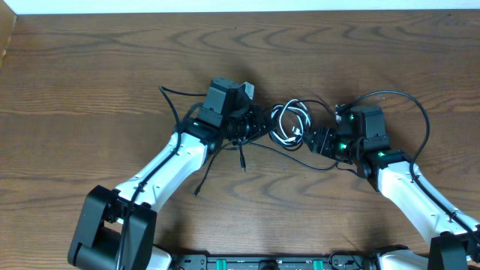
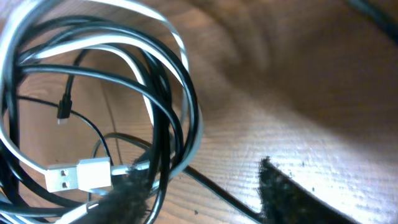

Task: Untangle cables

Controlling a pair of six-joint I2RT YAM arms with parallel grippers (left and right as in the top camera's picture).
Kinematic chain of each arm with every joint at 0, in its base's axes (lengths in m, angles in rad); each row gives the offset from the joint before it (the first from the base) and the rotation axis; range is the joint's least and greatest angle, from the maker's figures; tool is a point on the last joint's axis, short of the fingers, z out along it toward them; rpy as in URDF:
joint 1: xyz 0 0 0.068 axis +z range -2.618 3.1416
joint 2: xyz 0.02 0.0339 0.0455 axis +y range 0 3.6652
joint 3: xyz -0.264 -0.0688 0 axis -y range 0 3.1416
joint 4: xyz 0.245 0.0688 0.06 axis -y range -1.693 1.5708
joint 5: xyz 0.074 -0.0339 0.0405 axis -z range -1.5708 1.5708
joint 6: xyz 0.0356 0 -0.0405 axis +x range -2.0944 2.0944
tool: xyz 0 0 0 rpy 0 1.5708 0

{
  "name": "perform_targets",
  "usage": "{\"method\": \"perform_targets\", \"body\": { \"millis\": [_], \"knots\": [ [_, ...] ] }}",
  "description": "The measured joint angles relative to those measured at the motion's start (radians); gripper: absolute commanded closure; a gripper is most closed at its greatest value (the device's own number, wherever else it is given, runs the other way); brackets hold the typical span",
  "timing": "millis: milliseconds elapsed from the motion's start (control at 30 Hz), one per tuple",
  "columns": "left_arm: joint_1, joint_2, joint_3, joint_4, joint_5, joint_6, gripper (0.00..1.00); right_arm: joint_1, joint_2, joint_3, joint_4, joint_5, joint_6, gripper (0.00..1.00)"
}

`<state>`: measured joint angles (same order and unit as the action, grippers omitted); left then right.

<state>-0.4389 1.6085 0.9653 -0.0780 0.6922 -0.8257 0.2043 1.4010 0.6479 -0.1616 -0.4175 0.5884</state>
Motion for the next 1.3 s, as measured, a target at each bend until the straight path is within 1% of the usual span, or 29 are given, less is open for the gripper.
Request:
{"method": "perform_targets", "body": {
  "millis": [167,267,433,533,667,833,900,1000,1300],
  "knots": [
    [0.055,0.0,0.0,0.0,0.084,0.014,0.92,-0.005,0.0,0.0,0.013,-0.002,0.01,0.71],
    [0.084,0.0,0.0,0.0,0.126,0.015,0.92,-0.015,0.0,0.0,0.014,-0.001,0.043,0.74],
    [0.09,0.0,0.0,0.0,0.169,0.014,0.92,-0.017,0.0,0.0,0.023,-0.014,0.143,0.67],
    [0.089,0.0,0.0,0.0,0.175,0.015,0.92,-0.018,0.0,0.0,0.041,-0.028,0.194,0.58],
    [0.091,0.0,0.0,0.0,0.177,0.014,0.92,-0.019,0.001,0.0,0.078,-0.071,0.226,0.55],
    [0.089,0.0,0.0,0.0,0.183,0.014,0.93,-0.018,0.001,0.0,0.104,-0.103,0.27,0.58],
    [0.089,0.0,0.0,0.0,0.186,0.014,0.92,-0.017,0.001,0.0,0.103,-0.108,0.284,0.57],
    [0.089,0.0,0.0,0.0,0.19,0.014,0.92,-0.01,0.001,0.0,0.101,-0.104,0.295,0.56],
    [0.089,0.0,0.0,0.013,0.24,0.005,0.92,-0.006,0.001,0.0,0.099,-0.074,0.304,0.56]
  ]
}}
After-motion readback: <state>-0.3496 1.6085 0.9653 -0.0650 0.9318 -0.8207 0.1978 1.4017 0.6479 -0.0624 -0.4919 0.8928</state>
